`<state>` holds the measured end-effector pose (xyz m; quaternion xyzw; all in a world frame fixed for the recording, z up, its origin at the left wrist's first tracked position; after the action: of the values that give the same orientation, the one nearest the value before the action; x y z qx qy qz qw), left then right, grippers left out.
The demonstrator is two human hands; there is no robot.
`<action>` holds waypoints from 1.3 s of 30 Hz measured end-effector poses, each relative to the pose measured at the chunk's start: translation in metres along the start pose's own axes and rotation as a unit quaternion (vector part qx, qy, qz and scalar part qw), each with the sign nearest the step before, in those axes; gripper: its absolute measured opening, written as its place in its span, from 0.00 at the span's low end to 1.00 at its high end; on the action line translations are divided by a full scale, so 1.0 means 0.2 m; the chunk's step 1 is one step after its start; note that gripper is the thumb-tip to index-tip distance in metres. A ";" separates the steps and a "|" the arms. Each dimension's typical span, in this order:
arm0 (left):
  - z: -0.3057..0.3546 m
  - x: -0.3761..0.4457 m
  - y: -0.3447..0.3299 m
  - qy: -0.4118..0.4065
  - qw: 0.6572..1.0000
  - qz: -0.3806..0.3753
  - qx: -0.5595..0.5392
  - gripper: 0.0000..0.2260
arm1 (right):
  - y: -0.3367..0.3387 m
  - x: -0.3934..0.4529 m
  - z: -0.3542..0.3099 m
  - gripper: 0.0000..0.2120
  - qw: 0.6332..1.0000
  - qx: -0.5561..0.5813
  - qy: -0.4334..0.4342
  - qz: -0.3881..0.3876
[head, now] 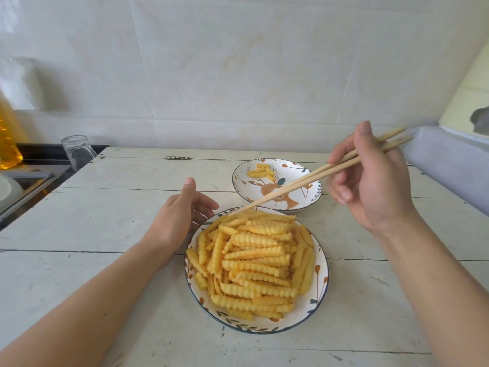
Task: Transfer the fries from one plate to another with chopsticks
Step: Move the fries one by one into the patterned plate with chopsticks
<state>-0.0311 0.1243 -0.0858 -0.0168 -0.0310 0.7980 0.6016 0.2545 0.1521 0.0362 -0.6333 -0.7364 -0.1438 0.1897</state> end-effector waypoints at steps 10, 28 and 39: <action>0.00 0.01 0.00 -0.006 1.000 0.002 0.002 0.34 | 0.16 0.05 0.27 0.17 0.952 -0.262 -0.003 0.159; 0.00 0.00 0.00 0.001 1.000 -0.002 0.003 0.34 | 0.23 0.09 0.10 0.29 0.989 0.044 -0.050 0.129; 0.01 0.00 -0.01 0.004 1.000 -0.003 0.002 0.34 | -0.01 -0.01 0.03 0.24 0.990 0.032 -0.045 -0.131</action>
<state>-0.0296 0.1238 -0.0839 -0.0183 -0.0270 0.7962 0.6041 0.2527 0.1527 0.0311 -0.5308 -0.8249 -0.1153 0.1565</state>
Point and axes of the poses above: each hand's wrist, its own x-axis towards the middle knuckle, its own y-axis out of the back of the hand, z = x × y, the point moved 6 cm from there along x, towards the middle knuckle, and after that the axes turned 12 degrees about -x, right-handed, at the moved point
